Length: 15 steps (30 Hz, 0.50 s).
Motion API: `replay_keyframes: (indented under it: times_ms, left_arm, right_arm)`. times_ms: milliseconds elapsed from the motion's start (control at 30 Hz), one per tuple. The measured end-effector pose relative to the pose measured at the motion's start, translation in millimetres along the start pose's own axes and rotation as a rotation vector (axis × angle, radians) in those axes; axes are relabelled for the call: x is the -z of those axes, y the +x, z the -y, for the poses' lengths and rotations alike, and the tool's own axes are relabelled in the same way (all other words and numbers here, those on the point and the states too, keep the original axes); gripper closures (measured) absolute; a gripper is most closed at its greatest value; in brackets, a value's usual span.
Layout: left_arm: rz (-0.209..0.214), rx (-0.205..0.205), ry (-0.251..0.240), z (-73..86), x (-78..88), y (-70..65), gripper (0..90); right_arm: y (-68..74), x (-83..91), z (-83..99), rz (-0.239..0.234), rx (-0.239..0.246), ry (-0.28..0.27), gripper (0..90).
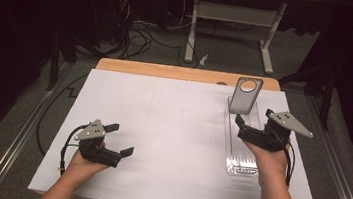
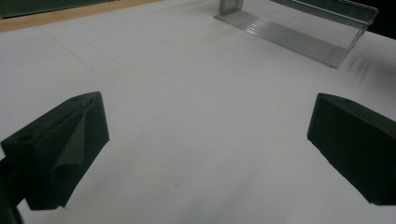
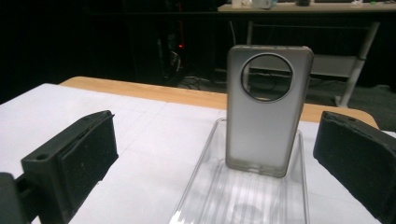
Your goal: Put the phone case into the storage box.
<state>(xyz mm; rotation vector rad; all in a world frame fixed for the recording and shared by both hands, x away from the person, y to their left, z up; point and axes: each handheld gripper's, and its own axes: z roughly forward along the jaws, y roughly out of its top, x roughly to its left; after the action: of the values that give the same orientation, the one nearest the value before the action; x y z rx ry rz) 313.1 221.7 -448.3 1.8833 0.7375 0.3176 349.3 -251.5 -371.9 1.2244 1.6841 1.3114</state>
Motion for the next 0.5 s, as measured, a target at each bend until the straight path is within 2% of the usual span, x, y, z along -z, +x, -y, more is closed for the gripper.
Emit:
replay_keyframes:
  times_ms: [167, 333, 500]
  left_arm:
    - [-0.003, 0.001, -0.001, 0.1, 0.8, 0.5, 0.2]
    - [-0.003, 0.006, -0.005, -0.2, 1.6, 0.4, 0.2]
    - [0.005, 0.000, -0.011, -1.1, 2.6, -0.4, 0.2]
  right_arm:
    - [6.8, 23.6, 9.6, -0.031, 0.040, -0.010, 0.2]
    - [8.0, 45.5, 26.5, -0.061, 0.046, -0.021, 0.2]
    - [5.5, 59.4, 44.5, -0.076, 0.038, -0.026, 0.2]
